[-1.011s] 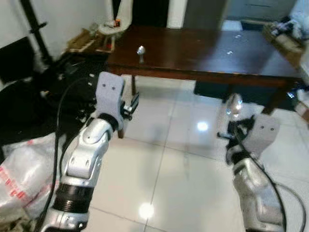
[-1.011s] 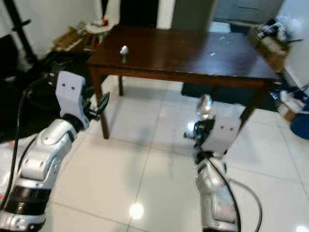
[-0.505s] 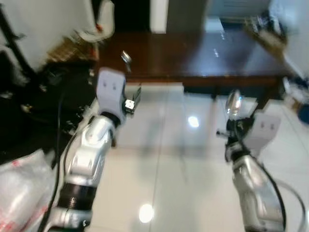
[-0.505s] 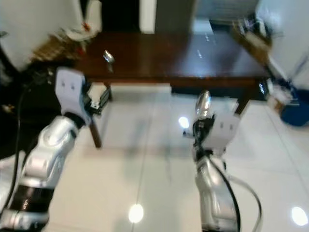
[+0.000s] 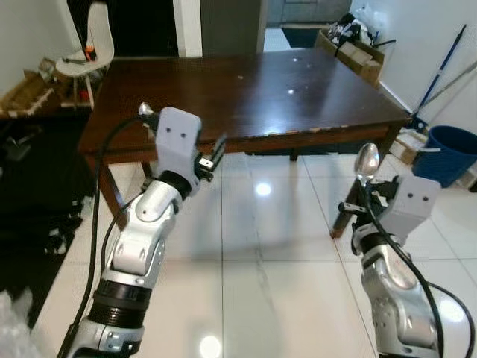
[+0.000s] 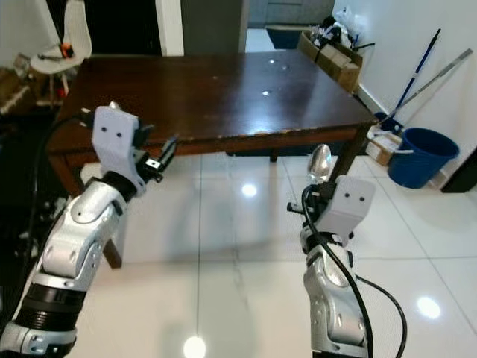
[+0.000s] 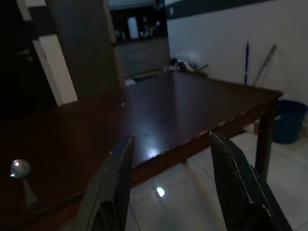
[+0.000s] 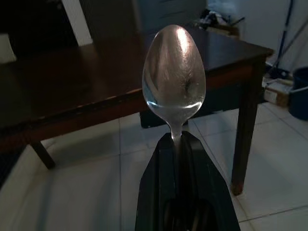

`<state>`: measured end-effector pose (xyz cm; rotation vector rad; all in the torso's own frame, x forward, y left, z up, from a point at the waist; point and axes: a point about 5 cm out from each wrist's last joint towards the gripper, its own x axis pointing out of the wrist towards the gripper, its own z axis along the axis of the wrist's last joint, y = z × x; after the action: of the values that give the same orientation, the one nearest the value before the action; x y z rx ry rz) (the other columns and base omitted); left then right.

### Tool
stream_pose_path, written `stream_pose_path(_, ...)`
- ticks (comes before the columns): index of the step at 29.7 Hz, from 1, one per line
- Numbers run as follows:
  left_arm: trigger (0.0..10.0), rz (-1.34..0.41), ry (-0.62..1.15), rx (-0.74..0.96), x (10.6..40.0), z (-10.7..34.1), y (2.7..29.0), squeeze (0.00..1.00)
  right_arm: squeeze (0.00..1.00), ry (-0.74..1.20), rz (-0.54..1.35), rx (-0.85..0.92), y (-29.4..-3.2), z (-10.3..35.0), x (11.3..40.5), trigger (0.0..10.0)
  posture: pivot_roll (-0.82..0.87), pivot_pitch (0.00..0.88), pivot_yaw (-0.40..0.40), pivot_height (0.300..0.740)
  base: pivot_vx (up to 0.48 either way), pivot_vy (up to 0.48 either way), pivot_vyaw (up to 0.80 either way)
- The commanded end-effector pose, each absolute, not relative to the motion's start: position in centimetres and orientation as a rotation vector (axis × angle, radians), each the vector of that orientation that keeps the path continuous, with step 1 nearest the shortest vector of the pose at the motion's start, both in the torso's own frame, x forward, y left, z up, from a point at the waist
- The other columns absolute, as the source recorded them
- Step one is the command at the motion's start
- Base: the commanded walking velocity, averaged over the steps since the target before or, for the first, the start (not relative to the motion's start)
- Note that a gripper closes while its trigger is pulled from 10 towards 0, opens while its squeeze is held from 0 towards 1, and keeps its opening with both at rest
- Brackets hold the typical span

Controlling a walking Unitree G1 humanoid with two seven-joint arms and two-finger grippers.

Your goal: Setting the table

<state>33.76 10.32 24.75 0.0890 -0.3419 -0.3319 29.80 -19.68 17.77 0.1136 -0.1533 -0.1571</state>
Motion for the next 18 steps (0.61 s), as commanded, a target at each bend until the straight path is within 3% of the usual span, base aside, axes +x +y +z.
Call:
stream_pose_path(1, 10.0, -0.304, -0.327, 0.106, 33.9, 24.5, 10.7, 0.0, 0.0, -0.143, -0.131, 0.081, -19.4, 17.7, 29.9, 10.0, -0.11, 0.0, 0.072, 0.74, 0.48, 0.0, 0.0)
stream_pose_path(3, 10.0, -0.294, -0.325, 0.105, 34.0, 24.4, 10.8, 0.0, 0.0, -0.141, -0.116, 0.065, -19.2, 17.8, 30.0, 10.0, -0.11, 0.0, 0.072, 0.74, 0.48, 0.0, 0.0)
stream_pose_path(7, 10.0, -0.219, -0.305, 0.106, 34.3, 24.1, 11.8, 0.0, 0.0, -0.14, -0.049, 0.019, -18.4, 18.0, 30.4, 10.0, -0.11, 0.0, 0.075, 0.74, 0.48, 0.0, 0.66)
stream_pose_path(9, 10.0, -0.102, -0.237, 0.095, 34.1, 22.5, 14.0, 0.0, 0.0, -0.138, 0.042, -0.007, -17.1, 18.2, 30.7, 10.0, -0.1, 0.0, 0.078, 0.74, 0.48, 0.0, 0.55)
stream_pose_path(12, 10.0, -0.058, -0.201, 0.092, 33.7, 21.6, 15.1, 0.0, 0.0, -0.14, 0.071, -0.014, -16.6, 18.3, 30.8, 10.0, -0.1, 0.0, 0.075, 0.74, 0.48, 0.0, 0.5)
stream_pose_path(18, 10.0, 0.034, -0.111, 0.12, 31.9, 18.6, 18.7, 0.0, 0.0, -0.147, 0.13, -0.02, -15.6, 18.7, 31.5, 10.0, -0.05, 0.0, 0.034, 0.74, 0.48, 0.0, 0.0)
